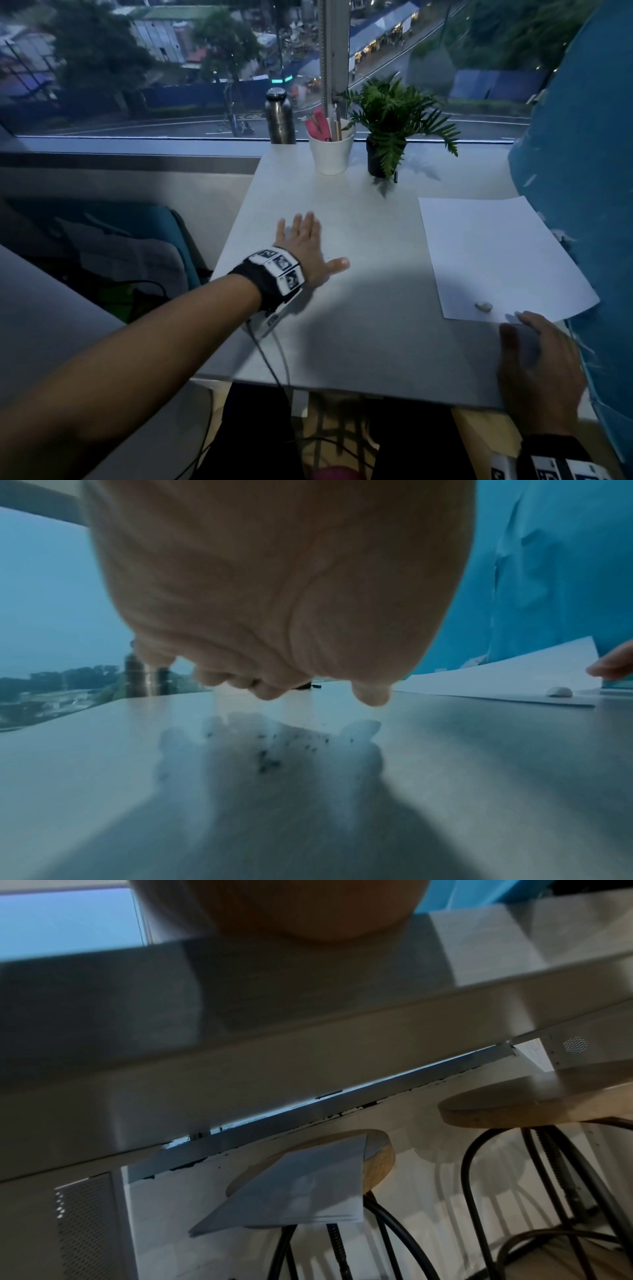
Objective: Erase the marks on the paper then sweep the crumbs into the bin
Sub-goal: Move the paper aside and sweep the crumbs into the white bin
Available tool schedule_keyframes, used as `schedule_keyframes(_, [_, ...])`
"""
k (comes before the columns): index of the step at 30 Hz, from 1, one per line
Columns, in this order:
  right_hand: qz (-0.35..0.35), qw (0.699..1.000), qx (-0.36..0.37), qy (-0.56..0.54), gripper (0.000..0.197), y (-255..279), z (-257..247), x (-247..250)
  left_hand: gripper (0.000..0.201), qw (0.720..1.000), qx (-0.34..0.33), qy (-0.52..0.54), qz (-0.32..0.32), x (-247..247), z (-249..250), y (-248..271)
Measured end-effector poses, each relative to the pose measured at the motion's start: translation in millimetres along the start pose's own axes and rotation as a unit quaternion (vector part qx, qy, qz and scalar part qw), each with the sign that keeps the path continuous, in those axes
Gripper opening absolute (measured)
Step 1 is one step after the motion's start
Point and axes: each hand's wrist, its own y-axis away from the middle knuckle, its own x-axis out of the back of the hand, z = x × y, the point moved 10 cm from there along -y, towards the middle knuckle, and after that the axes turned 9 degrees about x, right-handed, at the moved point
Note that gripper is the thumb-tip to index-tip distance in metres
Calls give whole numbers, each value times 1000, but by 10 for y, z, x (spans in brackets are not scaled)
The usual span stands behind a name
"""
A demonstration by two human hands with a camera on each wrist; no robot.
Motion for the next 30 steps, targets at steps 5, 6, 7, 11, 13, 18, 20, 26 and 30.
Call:
schedule_keyframes(5, [9,1000,-12,-8,110,2,-1,25,100,997,-43,11,-58,13,324,-335])
schedule_keyframes(6, [9,1000,-14,-8,110,-1,6,25,98,997,-36,12,-68,-22,256,-365])
schedule_keyframes(7, [8,1000,-12,-8,108,5,8,25,95,997,-37,14,-70,-61,181,-360])
schedule_keyframes(11, [15,999,28,2,94,22,-41,35,93,997,-54,36,-53,-185,-191,-94])
schedule_keyframes(13, [20,999,41,2,91,36,-61,42,96,998,-55,-4,-41,-241,-380,72])
schedule_keyframes(18, [13,999,30,-8,92,46,-40,41,118,994,54,-97,12,-49,-443,180])
schedule_keyframes(20, [5,1000,21,-7,84,48,-7,17,116,996,-17,-65,53,126,10,154])
schedule_keyframes(26, [6,1000,10,0,78,47,17,28,92,972,-227,-61,-5,-104,1331,265])
schedule_keyframes(30, [1,1000,13,-8,77,61,14,17,89,980,-195,-49,-6,-210,1085,182])
